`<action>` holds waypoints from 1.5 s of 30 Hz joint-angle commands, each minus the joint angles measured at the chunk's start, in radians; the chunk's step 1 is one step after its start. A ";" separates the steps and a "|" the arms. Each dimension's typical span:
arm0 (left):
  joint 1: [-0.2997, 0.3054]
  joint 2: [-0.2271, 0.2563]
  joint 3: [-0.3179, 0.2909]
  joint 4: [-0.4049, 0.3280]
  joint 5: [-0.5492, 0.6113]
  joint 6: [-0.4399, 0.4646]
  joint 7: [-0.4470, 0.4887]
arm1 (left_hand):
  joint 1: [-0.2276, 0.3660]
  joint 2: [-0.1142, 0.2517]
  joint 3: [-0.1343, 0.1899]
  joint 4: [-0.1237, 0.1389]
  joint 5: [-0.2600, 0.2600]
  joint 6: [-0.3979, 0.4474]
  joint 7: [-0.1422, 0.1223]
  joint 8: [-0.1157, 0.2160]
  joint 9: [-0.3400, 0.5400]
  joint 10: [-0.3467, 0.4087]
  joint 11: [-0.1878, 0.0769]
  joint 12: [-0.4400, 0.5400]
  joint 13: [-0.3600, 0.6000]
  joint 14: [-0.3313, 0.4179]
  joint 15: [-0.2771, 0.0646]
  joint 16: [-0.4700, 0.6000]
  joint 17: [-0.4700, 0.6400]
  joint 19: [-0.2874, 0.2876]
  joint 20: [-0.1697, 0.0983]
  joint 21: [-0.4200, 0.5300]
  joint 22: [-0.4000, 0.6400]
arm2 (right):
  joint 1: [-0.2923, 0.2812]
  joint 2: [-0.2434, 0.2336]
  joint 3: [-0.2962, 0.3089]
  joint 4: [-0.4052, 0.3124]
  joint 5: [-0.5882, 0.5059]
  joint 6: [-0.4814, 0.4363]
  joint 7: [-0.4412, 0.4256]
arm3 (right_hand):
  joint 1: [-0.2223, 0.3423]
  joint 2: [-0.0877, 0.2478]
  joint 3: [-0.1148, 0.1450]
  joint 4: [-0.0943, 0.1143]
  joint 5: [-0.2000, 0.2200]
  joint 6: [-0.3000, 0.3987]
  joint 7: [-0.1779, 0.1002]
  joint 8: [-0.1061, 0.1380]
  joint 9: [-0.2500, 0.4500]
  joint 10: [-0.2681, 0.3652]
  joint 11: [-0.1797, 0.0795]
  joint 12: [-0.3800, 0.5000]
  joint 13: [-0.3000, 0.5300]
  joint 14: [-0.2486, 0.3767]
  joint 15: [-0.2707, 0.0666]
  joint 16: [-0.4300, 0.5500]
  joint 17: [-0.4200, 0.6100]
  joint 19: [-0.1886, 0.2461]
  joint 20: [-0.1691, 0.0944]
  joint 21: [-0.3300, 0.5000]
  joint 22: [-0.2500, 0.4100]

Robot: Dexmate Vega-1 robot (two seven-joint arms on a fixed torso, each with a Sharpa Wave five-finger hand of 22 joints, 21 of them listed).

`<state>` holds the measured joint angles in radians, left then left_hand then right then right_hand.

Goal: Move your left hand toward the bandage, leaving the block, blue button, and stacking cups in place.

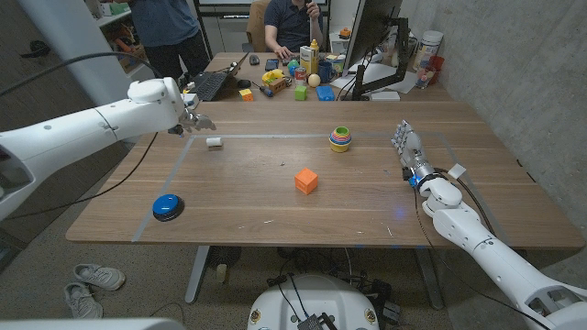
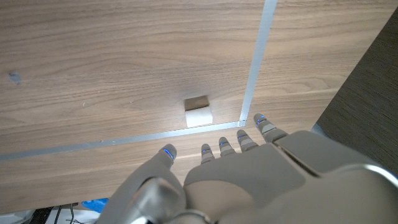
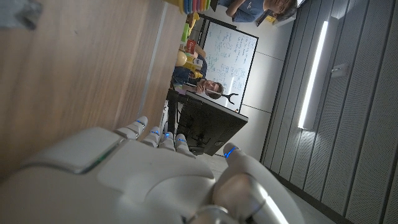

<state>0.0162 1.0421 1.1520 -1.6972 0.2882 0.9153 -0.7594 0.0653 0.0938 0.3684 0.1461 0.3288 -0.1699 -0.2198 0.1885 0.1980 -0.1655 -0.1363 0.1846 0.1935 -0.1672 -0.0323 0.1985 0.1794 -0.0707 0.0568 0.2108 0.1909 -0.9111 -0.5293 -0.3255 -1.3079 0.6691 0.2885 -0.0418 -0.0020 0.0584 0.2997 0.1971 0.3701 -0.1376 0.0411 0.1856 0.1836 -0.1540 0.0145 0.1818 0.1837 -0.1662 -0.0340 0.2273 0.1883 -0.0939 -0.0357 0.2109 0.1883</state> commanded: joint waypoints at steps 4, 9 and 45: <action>-0.044 -0.087 -0.012 0.225 0.324 -0.341 -0.238 | 0.009 0.063 0.009 0.003 -0.003 -0.074 -0.002 -0.004 0.002 -0.038 -0.005 -0.005 0.003 -0.038 -0.032 0.001 0.004 -0.003 0.004 -0.002 0.002 | -0.056 -0.019 0.026 -0.021 0.004 0.007 -0.039 | -0.002 0.128 -0.001 -0.001 -0.001 0.000 0.004 0.007 0.005 -0.004 0.003 0.007 0.004 -0.060 -0.020 0.004 0.004 -0.001 -0.083 0.006 0.004; -0.029 -0.107 -0.046 0.275 0.396 -0.450 -0.245 | 0.010 0.061 0.011 0.003 -0.005 -0.087 -0.002 -0.004 0.003 -0.045 -0.007 -0.004 0.004 -0.042 -0.030 0.000 0.005 0.001 0.004 -0.001 0.002 | -0.072 -0.022 0.032 -0.025 0.004 0.011 -0.048 | -0.002 0.128 -0.001 -0.001 -0.001 0.000 0.004 0.007 0.005 -0.003 0.001 0.007 0.004 -0.060 -0.021 0.004 0.004 -0.001 -0.084 0.006 0.004; 0.016 -0.225 -0.124 0.518 0.709 -0.948 -0.076 | 0.048 0.038 0.028 -0.026 -0.010 -0.124 -0.003 0.020 0.016 -0.072 -0.033 0.009 0.008 -0.029 -0.042 0.014 0.008 0.050 0.033 0.017 0.006 | -0.121 -0.027 0.046 -0.071 -0.014 0.000 -0.122 | -0.001 0.128 -0.005 -0.001 -0.002 0.002 0.004 0.007 0.005 0.000 0.004 0.008 0.004 -0.057 -0.017 0.004 0.004 0.000 -0.082 0.006 0.004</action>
<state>0.0397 0.8564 1.0309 -1.2729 0.9456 0.1041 -0.8999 0.1009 0.1108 0.3946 0.1283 0.3215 -0.1698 -0.2198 0.2003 0.2119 -0.1722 -0.1574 0.1887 0.1980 -0.1672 -0.0324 0.2075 0.1841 -0.0288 0.0875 0.2187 0.1933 -1.0245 -0.5583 -0.2788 -1.3705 0.6665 0.2958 -0.1426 -0.0020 0.0584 0.2997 0.1971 0.3701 -0.1376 0.0411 0.1856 0.1836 -0.1540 0.0145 0.1818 0.1837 -0.1662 -0.0340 0.2273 0.1882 -0.0939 -0.0357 0.2109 0.1882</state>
